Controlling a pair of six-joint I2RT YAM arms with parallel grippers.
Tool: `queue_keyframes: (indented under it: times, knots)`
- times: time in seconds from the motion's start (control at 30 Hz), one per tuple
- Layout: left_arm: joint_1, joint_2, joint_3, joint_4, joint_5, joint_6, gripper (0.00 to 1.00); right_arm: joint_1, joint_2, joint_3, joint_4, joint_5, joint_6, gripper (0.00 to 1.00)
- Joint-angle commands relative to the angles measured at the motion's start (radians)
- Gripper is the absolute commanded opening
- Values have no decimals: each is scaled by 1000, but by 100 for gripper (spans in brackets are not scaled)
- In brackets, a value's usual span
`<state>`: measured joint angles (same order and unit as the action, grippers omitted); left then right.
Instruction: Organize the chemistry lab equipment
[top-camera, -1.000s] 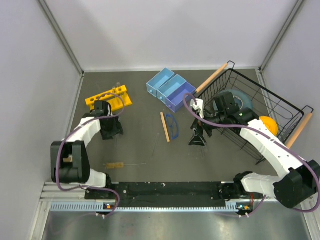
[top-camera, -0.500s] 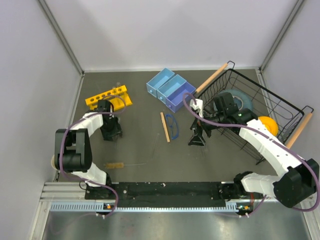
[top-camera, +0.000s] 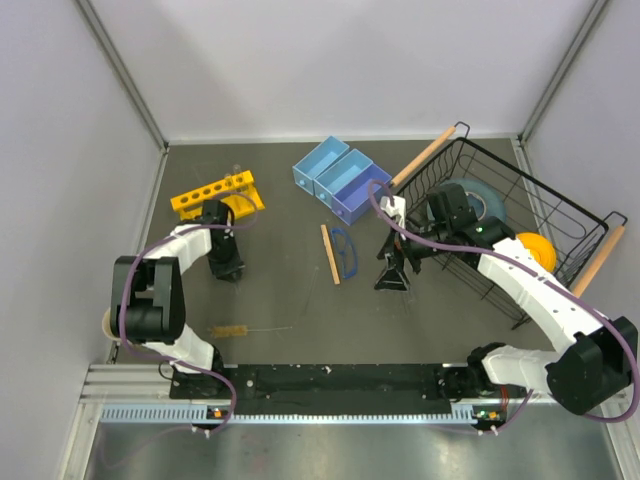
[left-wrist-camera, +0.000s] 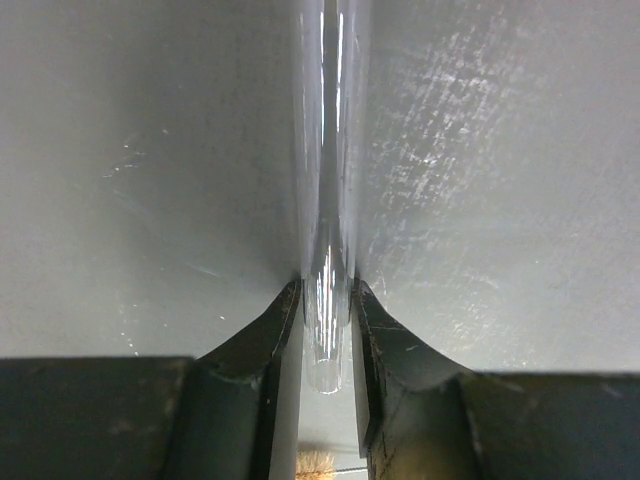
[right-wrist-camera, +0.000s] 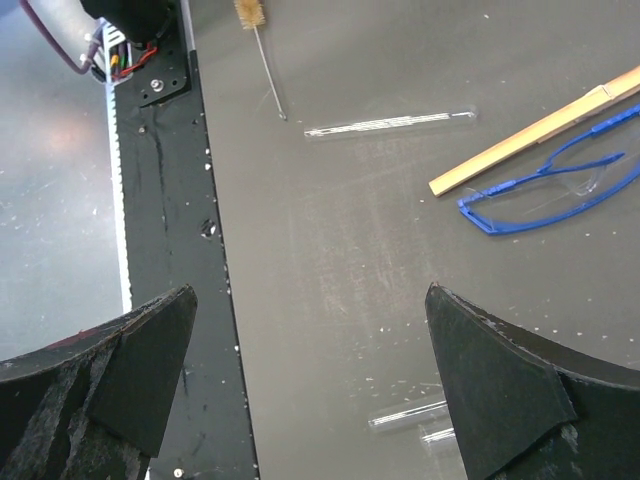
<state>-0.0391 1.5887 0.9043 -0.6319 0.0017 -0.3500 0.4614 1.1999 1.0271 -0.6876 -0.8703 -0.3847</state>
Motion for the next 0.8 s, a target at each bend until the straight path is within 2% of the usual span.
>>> queue_keyframes:
  times: [0.0,0.13,0.17,0.27,0.4,0.43,0.57,0.77]
  knots:
    - [-25,-33,4,31,60,-24,18,-9,-2,-10,49,-82,30,99]
    - [-57,-107,-44,93,171,-75,15,-9,7,-27,95,-140,87,99]
    - [-77,-128,-54,112,235,-89,15,-9,9,-30,108,-150,121,99]
    - [-119,-226,-116,230,389,-173,14,-6,24,-48,178,-180,206,99]
    - [-203,-379,-205,472,523,-373,14,17,64,-73,267,-211,311,99]
    - [-228,-398,-225,563,527,-407,14,25,73,-71,293,-216,328,99]
    - [-390,-475,-239,743,479,-555,13,54,144,-18,329,-225,438,99]
    - [-527,-545,-208,845,295,-688,13,75,263,115,329,-216,538,99]
